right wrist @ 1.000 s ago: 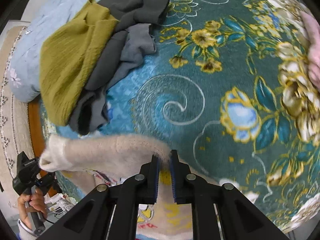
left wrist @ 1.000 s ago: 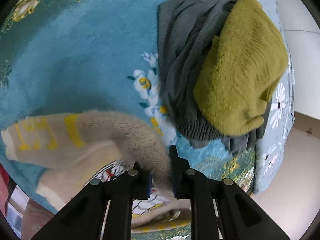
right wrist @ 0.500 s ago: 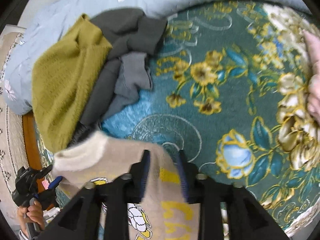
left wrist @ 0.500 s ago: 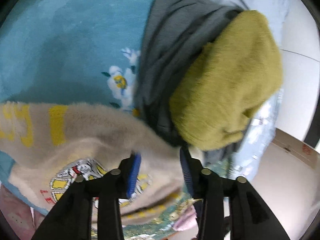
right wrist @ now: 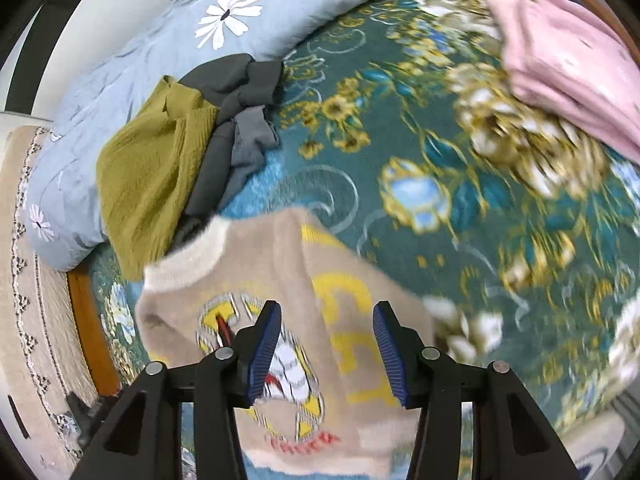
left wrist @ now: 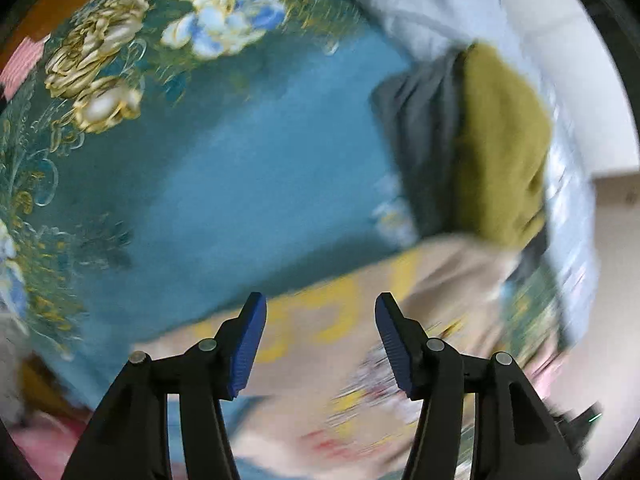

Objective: Fold clothes
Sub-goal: 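Lower the beige sweater onto the open sheet with both grippers, then spread the beige sweater flat and open both grippers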

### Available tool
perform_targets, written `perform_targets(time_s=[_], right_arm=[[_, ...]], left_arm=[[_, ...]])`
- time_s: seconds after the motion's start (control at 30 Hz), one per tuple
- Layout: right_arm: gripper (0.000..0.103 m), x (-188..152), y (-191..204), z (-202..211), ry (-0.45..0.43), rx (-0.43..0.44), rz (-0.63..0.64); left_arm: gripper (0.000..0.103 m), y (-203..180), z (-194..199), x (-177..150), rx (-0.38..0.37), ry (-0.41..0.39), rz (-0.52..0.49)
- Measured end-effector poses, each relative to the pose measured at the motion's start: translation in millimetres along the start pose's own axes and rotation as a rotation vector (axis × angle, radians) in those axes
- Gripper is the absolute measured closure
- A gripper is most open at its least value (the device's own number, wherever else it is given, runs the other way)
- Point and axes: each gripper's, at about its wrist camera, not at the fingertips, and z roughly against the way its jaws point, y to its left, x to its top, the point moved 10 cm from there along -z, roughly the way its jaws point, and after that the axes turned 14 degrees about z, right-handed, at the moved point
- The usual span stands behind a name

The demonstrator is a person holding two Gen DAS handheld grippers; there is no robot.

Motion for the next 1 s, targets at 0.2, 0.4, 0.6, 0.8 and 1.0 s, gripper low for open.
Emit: perform_targets(time_s=[0.2,0.4,0.6,0.8,1.0], right_arm=[[0.05,-50,3,25,0.003,-0.066,-0.064],[0.05,-65,21,46,-0.038,-0.099,-0.112],[0.049,-66,44,61,-0.058,-0.139,-0.093],[0.049,-66,57,62,-0.058,-0.145,-0.104],[0.049,-62,75,53,-0.045,-0.122,-0.11]], left_arm=[[0.043,74,-37,-14,0.135,0.085,-0.104],[0.043,147,-72,-19,0.205,0.142,0.043],[0.04,159,-98,-25,0.226,0.174,0.001],[0.039,152,-104,-26,0.237,0.142,-0.084],[0.057,140,-105,-32,0.221,0.138,-0.169]])
